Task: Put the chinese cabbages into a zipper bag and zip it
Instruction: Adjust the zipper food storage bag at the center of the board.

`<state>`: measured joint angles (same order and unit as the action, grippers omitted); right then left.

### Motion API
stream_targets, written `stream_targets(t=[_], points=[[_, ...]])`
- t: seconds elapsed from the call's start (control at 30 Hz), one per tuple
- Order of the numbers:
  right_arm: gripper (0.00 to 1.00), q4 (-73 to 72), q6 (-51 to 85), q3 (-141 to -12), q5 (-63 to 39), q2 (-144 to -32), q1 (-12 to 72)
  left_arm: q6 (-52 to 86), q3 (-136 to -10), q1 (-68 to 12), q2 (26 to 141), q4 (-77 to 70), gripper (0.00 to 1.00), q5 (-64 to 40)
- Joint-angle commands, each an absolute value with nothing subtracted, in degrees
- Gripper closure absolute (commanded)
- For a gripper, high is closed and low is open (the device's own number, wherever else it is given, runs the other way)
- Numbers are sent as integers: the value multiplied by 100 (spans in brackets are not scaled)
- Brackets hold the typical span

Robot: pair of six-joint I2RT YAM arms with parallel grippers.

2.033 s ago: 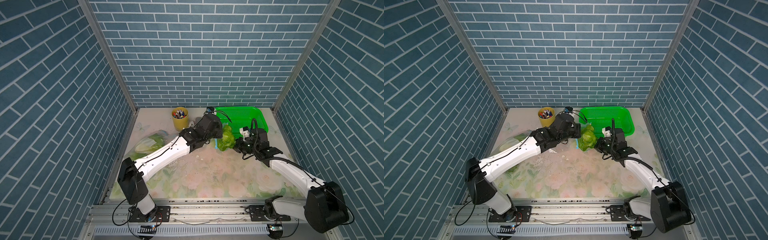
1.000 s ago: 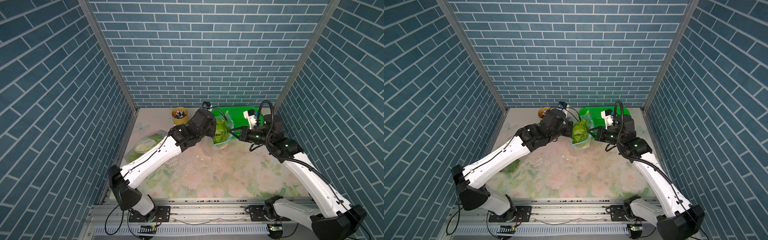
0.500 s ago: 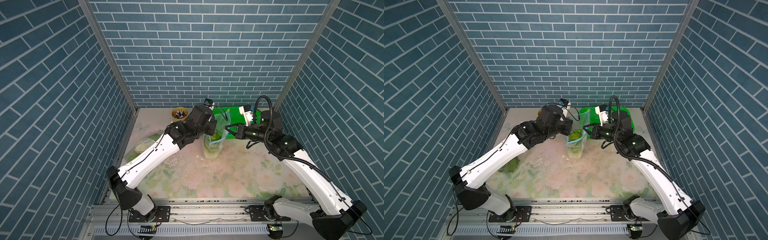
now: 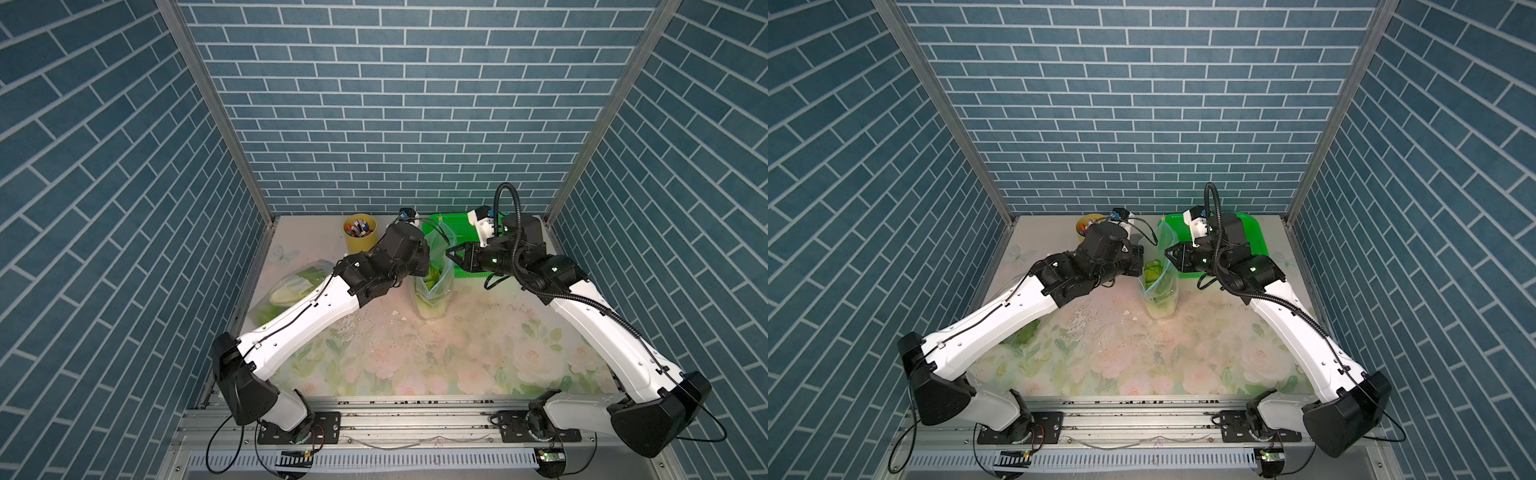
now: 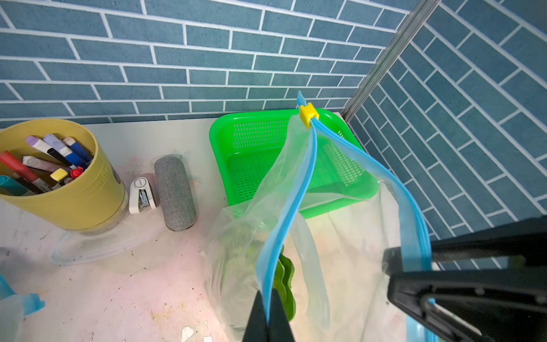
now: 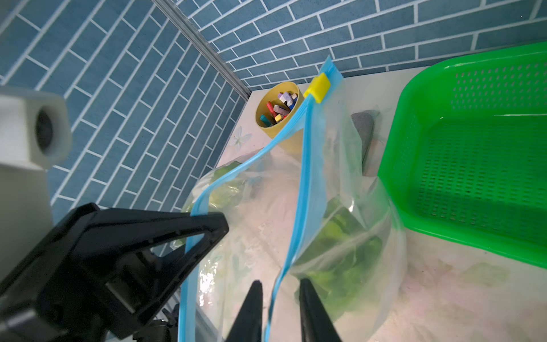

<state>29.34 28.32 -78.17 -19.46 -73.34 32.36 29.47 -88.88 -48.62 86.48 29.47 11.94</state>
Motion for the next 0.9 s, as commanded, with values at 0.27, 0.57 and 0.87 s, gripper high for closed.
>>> stream_targets(t=[0.27,0.57,0.87], points=[[46,3621,2430,-7492,-357,-6428,3870,3284,-8824,-4825,8781,2611,100,1356],[44,3722,2593,-6902,199,-5759,4679,3420,-8790,-4825,8791,2515,100,1169],[42,3820,2686,-6908,1387,-5925,5984,3577,-8798,-4825,8850,2382,100,1066]])
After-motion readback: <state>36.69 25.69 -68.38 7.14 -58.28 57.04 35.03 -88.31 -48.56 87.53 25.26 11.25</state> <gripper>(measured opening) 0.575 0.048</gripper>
